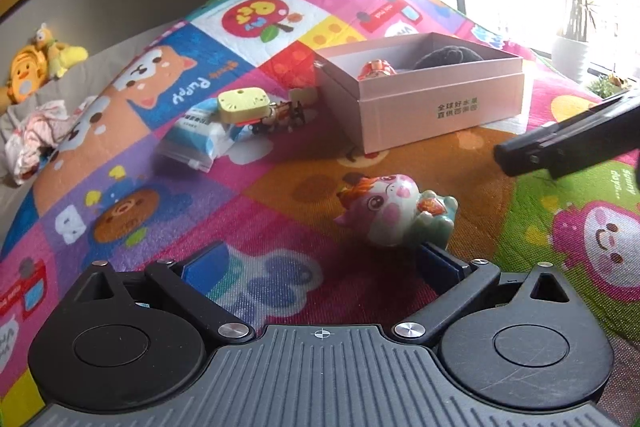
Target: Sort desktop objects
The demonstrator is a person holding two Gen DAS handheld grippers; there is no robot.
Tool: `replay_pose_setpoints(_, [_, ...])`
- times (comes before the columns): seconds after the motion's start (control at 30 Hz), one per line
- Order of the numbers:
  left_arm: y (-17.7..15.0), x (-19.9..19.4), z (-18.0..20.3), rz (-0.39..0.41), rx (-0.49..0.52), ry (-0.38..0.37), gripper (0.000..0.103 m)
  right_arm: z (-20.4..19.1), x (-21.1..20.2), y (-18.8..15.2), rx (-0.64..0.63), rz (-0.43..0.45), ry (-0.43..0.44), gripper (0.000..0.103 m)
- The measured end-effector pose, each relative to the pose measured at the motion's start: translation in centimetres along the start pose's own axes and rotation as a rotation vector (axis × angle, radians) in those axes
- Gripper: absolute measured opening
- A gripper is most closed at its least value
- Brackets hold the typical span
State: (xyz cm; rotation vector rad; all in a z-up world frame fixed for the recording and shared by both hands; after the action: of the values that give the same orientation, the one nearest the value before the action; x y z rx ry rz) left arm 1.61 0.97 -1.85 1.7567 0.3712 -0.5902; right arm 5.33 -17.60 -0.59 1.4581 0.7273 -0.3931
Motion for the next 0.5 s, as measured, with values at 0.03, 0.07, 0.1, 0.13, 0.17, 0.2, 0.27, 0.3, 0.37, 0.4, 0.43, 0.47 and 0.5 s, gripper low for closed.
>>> replay_pose_setpoints(0.03, [0.0,0.1,0.1,-0.004,0.007,0.006,0.103,0.5,-0.7,-0.8,-0.016,0.003,-0.011,0.075])
replay_pose_setpoints(0.07, [0.0,0.1,0.3,-0.008,0.015,0.012,0.103,0.8,-1.3,-1.4,-0.028,0.008,-0.024,0.075])
replay_pose_setpoints(0.1, [0.0,0.1,0.4,-0.012,0.024,0.018,0.103,1.1,-1.7,-2.0,-0.037,0.011,-0.033,0.075])
replay_pose_setpoints(0.13, [0.0,0.2,0.5,-0.016,0.034,0.023,0.103,1.3,-1.9,-2.4,-0.042,0.01,-0.035,0.075])
replay_pose_setpoints(0.17, [0.0,0.3,0.6,-0.019,0.042,0.027,0.103,1.5,-1.9,-2.9,-0.04,0.008,-0.031,0.075])
replay_pose_setpoints(0.2, [0.0,0.3,0.7,-0.022,0.05,0.032,0.103,1.7,-1.9,-3.0,-0.03,0.01,-0.024,0.075])
replay_pose_setpoints(0.27, [0.0,0.2,0.8,-0.022,0.058,0.041,0.103,2.0,-2.1,-2.9,-0.008,0.03,-0.017,0.077])
replay_pose_setpoints(0.3, [0.0,0.2,0.9,-0.022,0.061,0.045,0.103,2.1,-2.1,-2.8,0.002,0.034,-0.013,0.083])
replay_pose_setpoints(0.37, [0.0,0.0,0.9,-0.021,0.065,0.052,0.103,2.5,-1.7,-2.8,0.029,0.018,-0.001,0.086])
replay_pose_setpoints(0.4, [0.0,0.0,0.9,-0.023,0.061,0.047,0.103,2.7,-1.6,-2.8,0.048,0.016,0.005,0.087])
replay_pose_setpoints(0.43, [0.0,-0.1,1.0,-0.028,0.049,0.028,0.103,3.0,-1.7,-2.8,0.066,0.023,0.017,0.088])
replay_pose_setpoints(0.47, [0.0,-0.2,1.0,-0.034,0.034,0.002,0.103,3.3,-1.7,-2.8,0.084,0.026,0.022,0.091])
replay_pose_setpoints(0.5, [0.0,-0.2,1.2,-0.044,0.017,-0.034,0.103,3.5,-1.7,-2.8,0.103,0.031,0.024,0.094])
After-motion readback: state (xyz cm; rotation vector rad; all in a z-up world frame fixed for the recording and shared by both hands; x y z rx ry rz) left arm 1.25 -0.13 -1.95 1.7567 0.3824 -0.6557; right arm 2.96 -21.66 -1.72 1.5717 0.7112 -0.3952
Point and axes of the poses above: each gripper's, at about its wrist camera, not at the fingertips, and x roughly the way its jaws point, z to its right, y to its top, the point moved 4 cm from there along x, roughly the way its jaws point
